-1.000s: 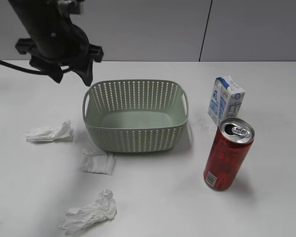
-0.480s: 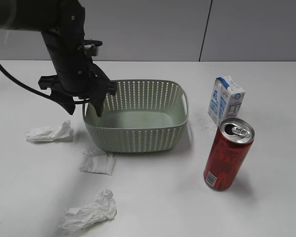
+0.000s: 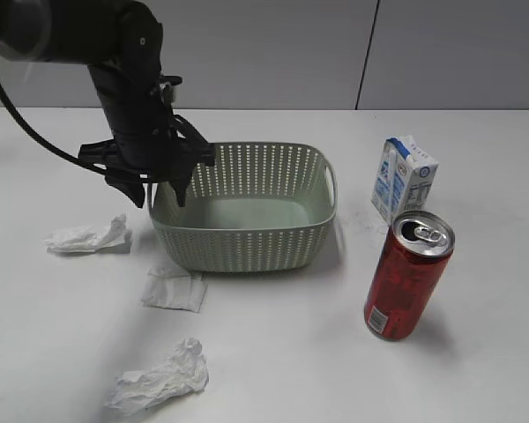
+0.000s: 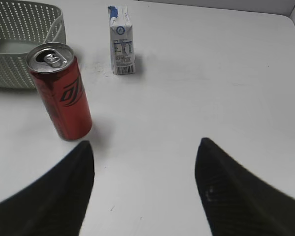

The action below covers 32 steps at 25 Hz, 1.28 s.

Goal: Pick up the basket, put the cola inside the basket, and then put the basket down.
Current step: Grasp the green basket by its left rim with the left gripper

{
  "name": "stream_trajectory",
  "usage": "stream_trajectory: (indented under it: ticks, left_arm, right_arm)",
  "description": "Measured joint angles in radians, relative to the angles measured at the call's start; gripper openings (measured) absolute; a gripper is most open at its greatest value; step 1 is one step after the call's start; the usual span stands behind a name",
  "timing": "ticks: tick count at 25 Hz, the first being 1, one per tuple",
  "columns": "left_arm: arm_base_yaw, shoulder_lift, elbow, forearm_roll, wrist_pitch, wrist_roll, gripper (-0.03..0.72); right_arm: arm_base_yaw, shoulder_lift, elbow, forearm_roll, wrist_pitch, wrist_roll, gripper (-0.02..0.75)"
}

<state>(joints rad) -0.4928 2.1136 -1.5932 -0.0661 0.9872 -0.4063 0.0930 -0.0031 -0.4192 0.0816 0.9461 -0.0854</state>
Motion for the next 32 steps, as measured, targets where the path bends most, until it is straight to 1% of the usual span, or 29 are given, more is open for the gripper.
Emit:
stream_trajectory:
  ticks: [3,8,12,13,15,17,18,19,24,28,32]
  left_arm:
    - [0.0,0.008,-0.001,0.0,0.003,-0.015,0.408]
    - [0.0,0.009,-0.001,0.0,0.009,-0.028,0.316]
    - [0.0,0.013,-0.001,-0.015,0.004,-0.03,0.28]
    - [0.0,0.014,-0.001,-0.019,0.003,-0.03,0.257]
    - [0.0,0.014,-0.001,-0.019,0.003,-0.03,0.178]
    - [0.0,0.014,-0.001,-0.019,0.003,-0.03,0.067]
    - [0.0,0.014,-0.001,-0.019,0.003,-0.03,0.036]
    - [0.001,0.014,-0.002,-0.024,0.002,-0.03,0.022]
    - [0.003,0.007,-0.003,-0.038,0.003,-0.03,0.005]
    - [0.026,-0.035,-0.003,-0.092,0.019,-0.031,0.003]
    - [0.058,-0.1,-0.003,-0.06,0.056,-0.026,0.003]
  right_arm:
    - [0.0,0.0,0.0,0.0,0.0,0.0,0.489]
    - [0.0,0.0,0.0,0.0,0.0,0.0,0.489]
    - [0.0,0.0,0.0,0.0,0.0,0.0,0.489]
    - [0.0,0.0,0.0,0.0,0.0,0.0,0.489]
    - [0.0,0.0,0.0,0.0,0.0,0.0,0.489]
    - [0.0,0.0,0.0,0.0,0.0,0.0,0.489]
    - [0.0,0.0,0.0,0.0,0.0,0.0,0.489]
    - [0.0,0.0,0.0,0.0,0.0,0.0,0.489]
    - [0.0,0.0,0.0,0.0,0.0,0.0,0.489]
    - [0.0,0.0,0.0,0.001,0.0,0.001,0.489]
    - [0.0,0.018,-0.019,0.007,0.005,0.001,0.489]
